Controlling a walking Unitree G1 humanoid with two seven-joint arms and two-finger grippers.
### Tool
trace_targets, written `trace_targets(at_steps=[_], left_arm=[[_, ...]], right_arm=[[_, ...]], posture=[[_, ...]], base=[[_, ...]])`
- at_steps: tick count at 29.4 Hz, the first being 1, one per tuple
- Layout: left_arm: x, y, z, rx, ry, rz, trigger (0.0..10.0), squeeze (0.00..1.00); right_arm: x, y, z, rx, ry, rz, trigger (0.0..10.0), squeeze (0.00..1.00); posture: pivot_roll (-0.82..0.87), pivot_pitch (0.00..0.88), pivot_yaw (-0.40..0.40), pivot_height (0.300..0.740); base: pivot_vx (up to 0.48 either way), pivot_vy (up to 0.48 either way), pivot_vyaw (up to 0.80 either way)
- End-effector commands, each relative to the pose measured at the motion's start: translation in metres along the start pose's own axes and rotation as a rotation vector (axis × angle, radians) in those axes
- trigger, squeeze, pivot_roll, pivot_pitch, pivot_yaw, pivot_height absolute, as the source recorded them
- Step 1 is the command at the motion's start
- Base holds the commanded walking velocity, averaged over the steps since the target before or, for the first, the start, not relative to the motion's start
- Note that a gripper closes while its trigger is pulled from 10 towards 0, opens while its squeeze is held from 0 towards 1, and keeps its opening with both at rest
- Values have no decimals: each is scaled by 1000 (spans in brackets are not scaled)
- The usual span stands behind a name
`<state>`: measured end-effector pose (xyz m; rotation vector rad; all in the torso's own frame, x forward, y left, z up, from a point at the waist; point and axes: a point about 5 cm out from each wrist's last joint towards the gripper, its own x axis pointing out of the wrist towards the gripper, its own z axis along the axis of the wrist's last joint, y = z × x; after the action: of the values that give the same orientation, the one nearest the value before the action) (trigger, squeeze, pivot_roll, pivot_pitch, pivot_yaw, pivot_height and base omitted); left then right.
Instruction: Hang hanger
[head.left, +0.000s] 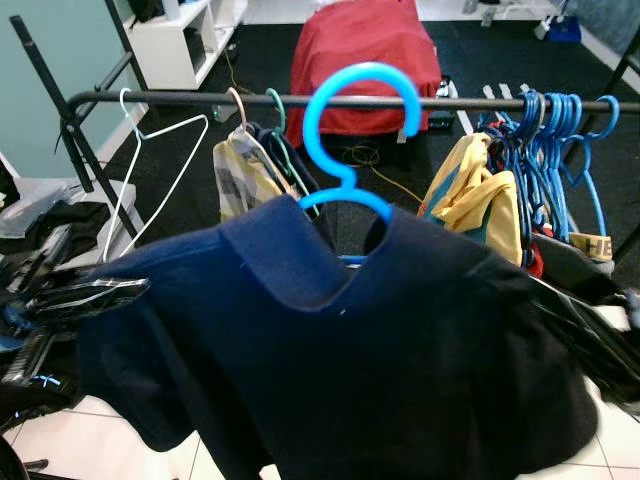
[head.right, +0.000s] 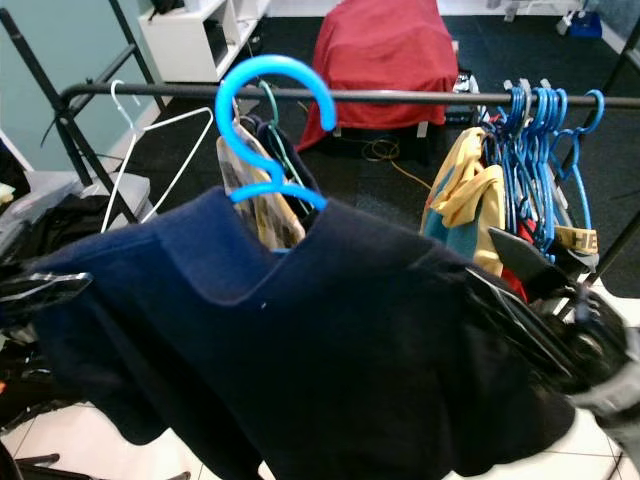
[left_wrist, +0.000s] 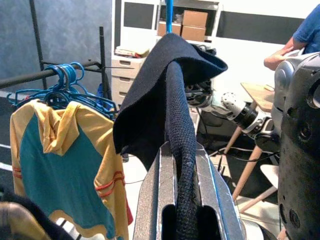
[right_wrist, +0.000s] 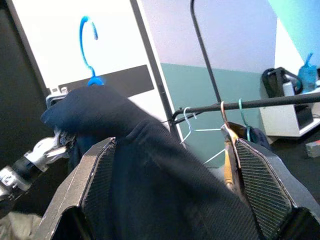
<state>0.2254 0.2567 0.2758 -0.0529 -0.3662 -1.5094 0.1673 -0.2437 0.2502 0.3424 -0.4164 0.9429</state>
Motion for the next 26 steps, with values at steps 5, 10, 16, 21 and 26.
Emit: trace_targets(at_steps=[5, 10, 16, 21, 26], left_arm=[[-2, 14, 20, 115, -94, 36, 10000, 0], [-6, 16, 32, 167, -114, 31, 10000, 0], [-6, 15, 39, 184, -121, 13, 10000, 0], [-2, 14, 38, 174, -119, -23, 10000, 0], [-2, 14, 38, 167, -112, -41, 10000, 0]], right_arm=[[-16, -1, -11, 16, 164, -45, 10000, 0], [-28, -10, -8, 19, 168, -149, 10000, 0], [-33, -10, -10, 39, 192, -175, 10000, 0], [-28, -12, -22, 49, 235, -168, 10000, 0], [-23, -18, -17, 27, 174, -194, 10000, 0]], posture=[[-176, 143, 72, 740], [-179, 147, 74, 740], [-176, 150, 78, 740], [-176, 150, 78, 740], [-166, 151, 79, 740]], base=[[0, 0, 0], [0, 0, 0], [0, 0, 0], [0, 0, 0], [0, 0, 0]])
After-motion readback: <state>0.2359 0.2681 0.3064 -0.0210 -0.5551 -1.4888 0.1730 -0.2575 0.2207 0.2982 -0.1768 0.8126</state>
